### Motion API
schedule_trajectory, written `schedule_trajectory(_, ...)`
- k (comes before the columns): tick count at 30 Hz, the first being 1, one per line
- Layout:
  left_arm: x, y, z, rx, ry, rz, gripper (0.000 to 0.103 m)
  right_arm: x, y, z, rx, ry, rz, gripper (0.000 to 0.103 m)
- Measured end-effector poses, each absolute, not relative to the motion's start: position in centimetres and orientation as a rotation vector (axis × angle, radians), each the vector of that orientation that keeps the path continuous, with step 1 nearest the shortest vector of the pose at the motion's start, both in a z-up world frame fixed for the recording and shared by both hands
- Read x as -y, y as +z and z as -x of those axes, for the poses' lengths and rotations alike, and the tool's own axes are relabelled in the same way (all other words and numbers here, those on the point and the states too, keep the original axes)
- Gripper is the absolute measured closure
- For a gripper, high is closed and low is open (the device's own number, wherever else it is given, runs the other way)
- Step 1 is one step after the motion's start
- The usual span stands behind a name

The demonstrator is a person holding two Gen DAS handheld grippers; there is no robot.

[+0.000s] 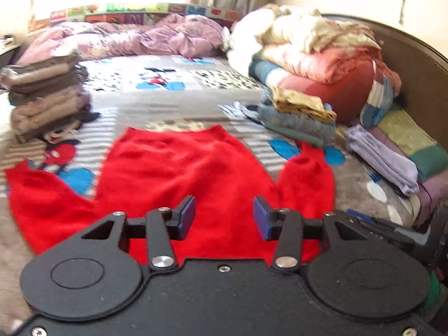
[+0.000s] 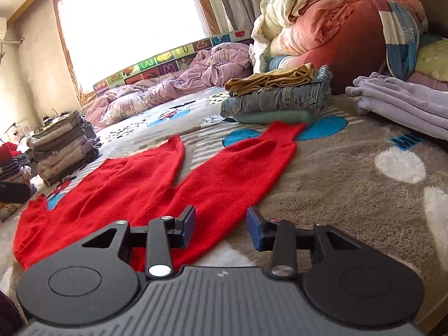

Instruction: Fold clothes

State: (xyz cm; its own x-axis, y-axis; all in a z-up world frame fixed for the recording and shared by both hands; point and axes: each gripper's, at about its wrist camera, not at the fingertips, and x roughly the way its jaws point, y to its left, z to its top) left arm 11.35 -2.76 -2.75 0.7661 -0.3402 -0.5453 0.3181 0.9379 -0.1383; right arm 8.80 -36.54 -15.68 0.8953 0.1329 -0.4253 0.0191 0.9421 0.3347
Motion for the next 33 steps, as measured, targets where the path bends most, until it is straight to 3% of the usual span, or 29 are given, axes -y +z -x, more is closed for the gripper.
schedule_trajectory(3,-3.8,-0.8,-11.5,-0.549,-0.197,0.042,0.054,36.6,-15.9,-8.3,-0.472,0.099,-0.422,0.061)
schedule_trajectory(7,-10.1,-2.4,-13.6,-0.588,0.001,0.033,0.056,35.8,-15.7,-7.9,-0.458,0.14,-0.427,0.061)
schedule_trajectory(14,-8.3,-8.4,-12.8,-0.668,-0.15,-0.041,0.056,31.2,-15.0,-8.2,-0.415,0.288,-0.248,0.061)
schedule_trajectory(18,-5.5,-14.1,-13.6,-0.879,-0.234,-0.237,0.055,27.0,-15.2,-8.3,-0.44,0.403,-0.085,0.061)
schedule_trajectory(21,-6.1,-12.5,-13.0,-0.846,-0.237,-0.216,0.056,25.0,-16.4,-8.5,-0.532,0.412,0.023,0.061)
schedule_trajectory(25,-8.4,-9.2,-14.7,-0.738,-0.178,-0.166,0.056,25.8,-15.6,-7.7,-0.488,0.427,-0.023,0.061)
schedule_trajectory(33,-13.7,-9.6,-26.1,-0.697,0.024,-0.014,0.056,28.2,-15.6,-8.3,-0.438,0.354,-0.139,0.061)
